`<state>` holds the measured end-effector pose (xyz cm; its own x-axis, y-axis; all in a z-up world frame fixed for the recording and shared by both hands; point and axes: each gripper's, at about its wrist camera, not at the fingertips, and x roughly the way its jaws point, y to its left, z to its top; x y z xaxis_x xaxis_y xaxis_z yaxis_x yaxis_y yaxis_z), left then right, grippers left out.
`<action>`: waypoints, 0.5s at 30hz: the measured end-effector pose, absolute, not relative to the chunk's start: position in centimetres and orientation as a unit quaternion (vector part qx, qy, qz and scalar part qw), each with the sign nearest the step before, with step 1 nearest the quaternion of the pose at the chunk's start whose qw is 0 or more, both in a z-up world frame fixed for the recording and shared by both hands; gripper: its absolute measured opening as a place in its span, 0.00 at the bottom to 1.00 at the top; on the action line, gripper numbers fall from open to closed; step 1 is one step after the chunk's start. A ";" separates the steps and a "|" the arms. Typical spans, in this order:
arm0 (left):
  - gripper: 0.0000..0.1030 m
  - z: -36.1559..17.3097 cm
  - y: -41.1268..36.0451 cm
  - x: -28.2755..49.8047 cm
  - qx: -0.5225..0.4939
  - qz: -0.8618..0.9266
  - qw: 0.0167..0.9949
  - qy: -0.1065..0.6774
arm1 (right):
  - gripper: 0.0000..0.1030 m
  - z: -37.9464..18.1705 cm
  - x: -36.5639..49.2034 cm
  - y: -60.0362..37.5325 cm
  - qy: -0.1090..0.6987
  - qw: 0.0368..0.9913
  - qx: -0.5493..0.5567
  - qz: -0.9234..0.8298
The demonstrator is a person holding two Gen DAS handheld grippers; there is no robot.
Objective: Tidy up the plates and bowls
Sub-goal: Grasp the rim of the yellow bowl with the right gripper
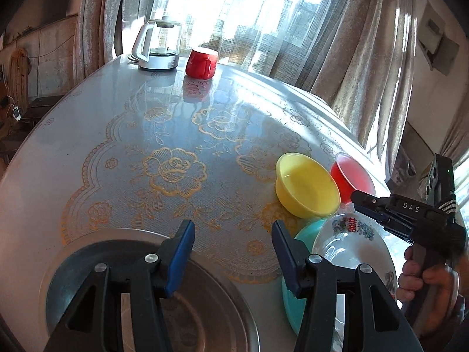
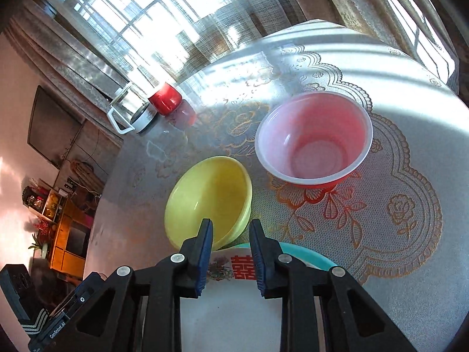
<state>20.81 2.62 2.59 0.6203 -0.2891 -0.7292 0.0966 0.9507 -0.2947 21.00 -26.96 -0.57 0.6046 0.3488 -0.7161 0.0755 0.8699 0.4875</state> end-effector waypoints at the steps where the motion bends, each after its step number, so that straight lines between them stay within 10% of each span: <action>1: 0.47 2.4 2.4 21.4 -0.118 -0.108 0.889 0.430 | 0.25 -0.7 21.5 -26.9 0.440 0.861 0.242 0.075; 15: 0.34 0.4 -2.2 27.6 -0.155 -0.140 0.851 0.483 | 0.20 -2.1 24.6 -26.3 0.467 0.854 0.217 0.067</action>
<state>27.56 -2.25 0.37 0.4947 -0.3870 -0.7782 0.0880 0.9131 -0.3981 24.61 -26.34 -2.08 0.5540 0.3175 -0.7696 0.0884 0.8967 0.4336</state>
